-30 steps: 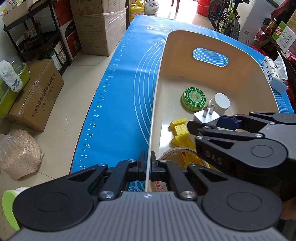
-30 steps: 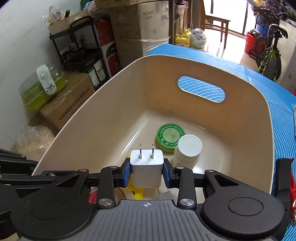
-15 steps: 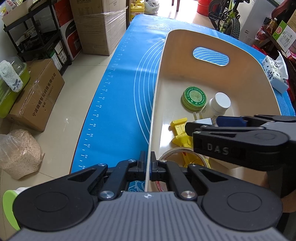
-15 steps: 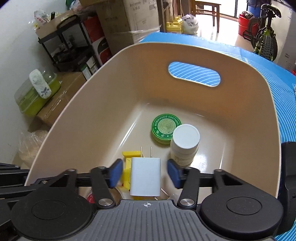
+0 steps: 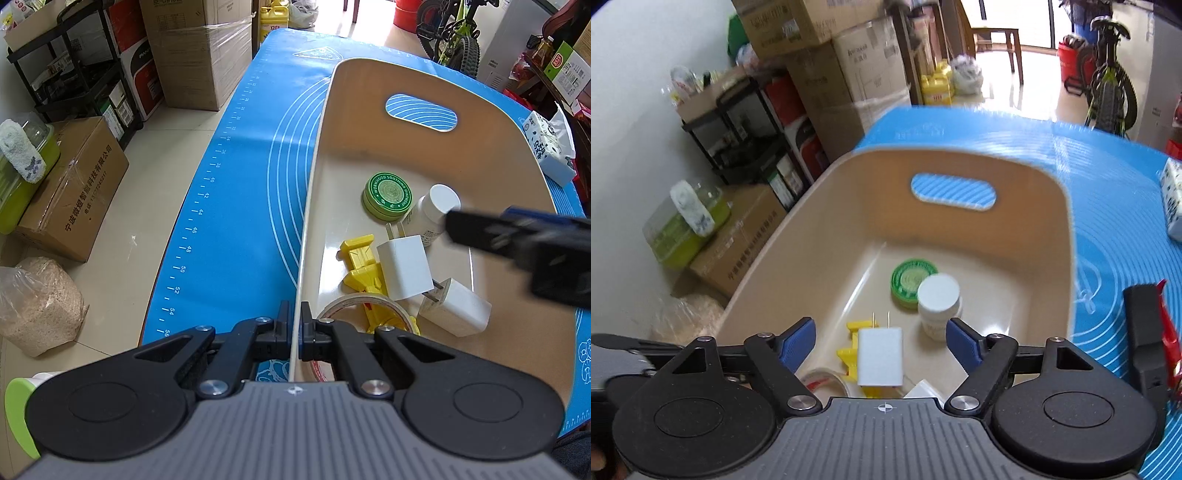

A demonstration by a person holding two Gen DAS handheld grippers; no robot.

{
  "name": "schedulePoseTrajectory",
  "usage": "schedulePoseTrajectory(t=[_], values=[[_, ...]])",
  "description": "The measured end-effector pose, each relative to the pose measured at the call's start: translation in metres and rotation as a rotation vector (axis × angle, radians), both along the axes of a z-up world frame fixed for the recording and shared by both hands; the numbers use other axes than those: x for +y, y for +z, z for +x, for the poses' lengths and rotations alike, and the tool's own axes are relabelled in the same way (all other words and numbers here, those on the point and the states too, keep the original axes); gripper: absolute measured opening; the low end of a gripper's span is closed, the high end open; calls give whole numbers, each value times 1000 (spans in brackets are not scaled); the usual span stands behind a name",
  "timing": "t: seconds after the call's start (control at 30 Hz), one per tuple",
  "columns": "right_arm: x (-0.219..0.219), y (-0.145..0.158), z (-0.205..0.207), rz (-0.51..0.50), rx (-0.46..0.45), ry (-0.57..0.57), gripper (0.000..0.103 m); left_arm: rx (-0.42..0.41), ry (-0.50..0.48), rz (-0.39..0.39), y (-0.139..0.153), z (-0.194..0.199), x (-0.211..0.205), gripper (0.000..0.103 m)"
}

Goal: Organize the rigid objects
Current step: 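Carry the white charger into the basket and open the right gripper, then move the right gripper to the black remote beside the red clamp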

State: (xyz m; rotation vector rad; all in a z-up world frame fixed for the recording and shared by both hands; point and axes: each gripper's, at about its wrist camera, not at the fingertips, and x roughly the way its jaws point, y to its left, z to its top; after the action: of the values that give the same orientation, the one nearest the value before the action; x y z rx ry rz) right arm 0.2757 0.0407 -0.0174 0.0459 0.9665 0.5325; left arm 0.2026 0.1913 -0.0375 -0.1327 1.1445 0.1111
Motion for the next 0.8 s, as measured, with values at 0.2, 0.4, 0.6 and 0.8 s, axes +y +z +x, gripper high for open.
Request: schedulePoseTrajectory(t=[0.2, 0.4, 0.6, 0.8], values=[[-33, 32, -9, 33, -106, -33, 82, 0, -1, 3, 0, 0, -1, 4], [-74, 56, -8, 21, -189, -108, 85, 0, 0, 2, 0, -1, 1, 4], [-119, 51, 2, -40, -206, -194, 85, 1, 0, 2, -1, -1, 1, 4], [-148, 16, -1, -100, -243, -165, 85, 0, 1, 1, -1, -2, 1, 4]])
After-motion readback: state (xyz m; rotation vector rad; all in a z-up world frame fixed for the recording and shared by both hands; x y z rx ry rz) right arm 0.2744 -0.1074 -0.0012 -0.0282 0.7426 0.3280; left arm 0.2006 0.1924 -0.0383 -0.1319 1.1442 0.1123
